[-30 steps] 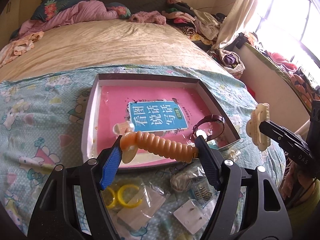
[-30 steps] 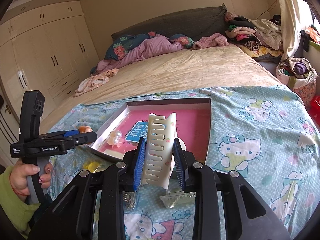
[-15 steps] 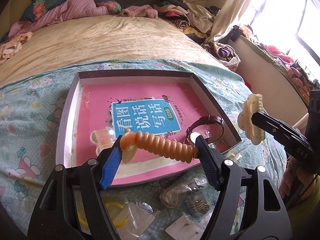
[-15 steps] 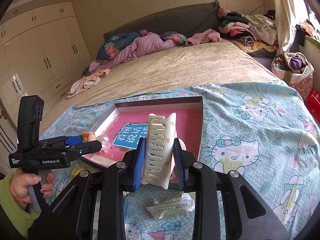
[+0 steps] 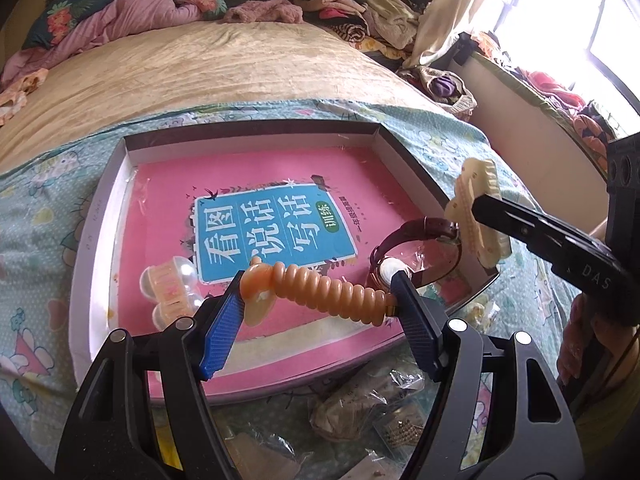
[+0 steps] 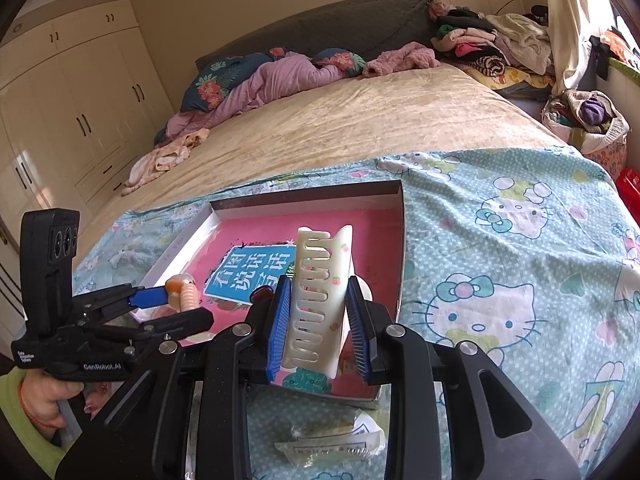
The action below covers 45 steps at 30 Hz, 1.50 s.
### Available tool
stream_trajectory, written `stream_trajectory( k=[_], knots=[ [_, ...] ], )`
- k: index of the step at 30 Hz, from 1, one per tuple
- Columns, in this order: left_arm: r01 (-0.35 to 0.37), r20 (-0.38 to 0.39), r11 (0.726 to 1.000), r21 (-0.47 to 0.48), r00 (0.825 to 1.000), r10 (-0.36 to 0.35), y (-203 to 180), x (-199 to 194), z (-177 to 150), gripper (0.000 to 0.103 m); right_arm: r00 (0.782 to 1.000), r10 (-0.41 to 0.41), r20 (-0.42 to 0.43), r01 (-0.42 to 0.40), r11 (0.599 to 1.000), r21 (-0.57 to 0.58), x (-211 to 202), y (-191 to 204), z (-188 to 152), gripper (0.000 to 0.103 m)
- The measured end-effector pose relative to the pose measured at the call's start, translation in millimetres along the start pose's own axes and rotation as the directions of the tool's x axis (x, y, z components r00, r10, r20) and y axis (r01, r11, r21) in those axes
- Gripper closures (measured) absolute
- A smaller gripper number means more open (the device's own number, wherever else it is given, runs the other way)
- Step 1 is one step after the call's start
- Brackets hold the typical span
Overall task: Organize jewelry
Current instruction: 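Carry both items into the pink box and open both tools to release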
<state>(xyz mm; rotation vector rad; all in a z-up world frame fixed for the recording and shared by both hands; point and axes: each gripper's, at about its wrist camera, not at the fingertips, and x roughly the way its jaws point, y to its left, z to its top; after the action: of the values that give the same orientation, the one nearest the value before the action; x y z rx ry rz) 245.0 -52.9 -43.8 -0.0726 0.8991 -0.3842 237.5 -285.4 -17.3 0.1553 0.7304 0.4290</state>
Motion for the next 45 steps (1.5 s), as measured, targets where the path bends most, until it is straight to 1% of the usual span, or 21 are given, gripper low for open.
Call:
stream_trajectory(
  k=[5,13,19,24,27,29,32,36,38,40,41,42,45],
  knots=[
    [-0.001,-0.022,1.000,0.019,1.000,0.002,-1.4,10.9,-4.8,0.039,1.000,0.002,-0.022,-0.001,1.000,0.018,13.8,-4.3,2.4,0.076],
    [-0.005,-0.055,1.000,0.026,0.998,0.007,0.8,26.1,-8.4,0.039,0.998,-0.011,-0.069,0.012,1.000,0.015,33.4,-5.1,1.0,0.076],
    [-0.003,-0.058,1.000,0.012,0.998,0.004,4.8,28.9,-8.7,0.039,0.995,-0.018,-0.096,0.020,1.000,0.021,40.6,-6.6,-2.7,0.076],
    [-0.001,-0.056,1.000,0.008,0.998,0.001,7.0,29.2,-8.3,0.039,0.996,-0.015,-0.091,0.017,1.000,0.023,38.1,-6.7,-4.2,0.074],
    [-0.002,-0.056,1.000,0.009,0.998,0.002,7.1,29.2,-8.5,0.039,0.997,-0.017,-0.082,0.019,0.999,0.030,32.3,-7.4,-5.3,0.069],
    [-0.001,-0.055,1.000,0.008,0.998,0.001,6.9,29.2,-8.5,0.039,0.998,-0.016,-0.059,0.018,0.999,0.034,24.2,-7.7,-5.6,0.062],
    [-0.001,-0.056,1.000,0.007,0.998,0.002,6.7,29.2,-8.6,0.039,0.999,-0.022,-0.036,0.024,0.999,0.034,13.2,-7.5,-6.1,0.059],
    [-0.004,-0.056,1.000,0.008,0.998,0.005,7.0,29.0,-8.7,0.038,1.000,-0.020,-0.020,0.021,0.999,0.044,1.7,-9.1,-7.7,0.055],
    [-0.011,-0.057,1.000,0.008,0.998,0.012,6.9,29.6,-7.8,0.038,1.000,-0.021,-0.016,0.022,0.999,0.047,-1.0,-9.8,-8.2,0.052],
    [-0.021,-0.056,1.000,0.012,0.998,0.021,6.5,28.8,-7.7,0.034,1.000,-0.025,-0.009,0.025,0.998,0.052,-5.3,-10.0,-8.5,0.049],
    [-0.025,-0.055,1.000,0.014,0.998,0.026,5.9,28.1,-7.5,0.032,1.000,-0.025,-0.005,0.025,0.998,0.056,-8.0,-10.8,-8.6,0.044],
    [-0.027,-0.053,1.000,0.016,0.998,0.028,5.6,27.0,-7.3,0.030,1.000,-0.026,-0.001,0.026,0.998,0.058,-10.2,-10.3,-8.8,0.043],
    [-0.035,-0.049,0.999,0.020,0.998,0.036,3.8,23.5,-7.5,0.028,0.999,-0.030,0.010,0.029,0.998,0.058,-16.8,-10.0,-9.0,0.038]
  ],
)
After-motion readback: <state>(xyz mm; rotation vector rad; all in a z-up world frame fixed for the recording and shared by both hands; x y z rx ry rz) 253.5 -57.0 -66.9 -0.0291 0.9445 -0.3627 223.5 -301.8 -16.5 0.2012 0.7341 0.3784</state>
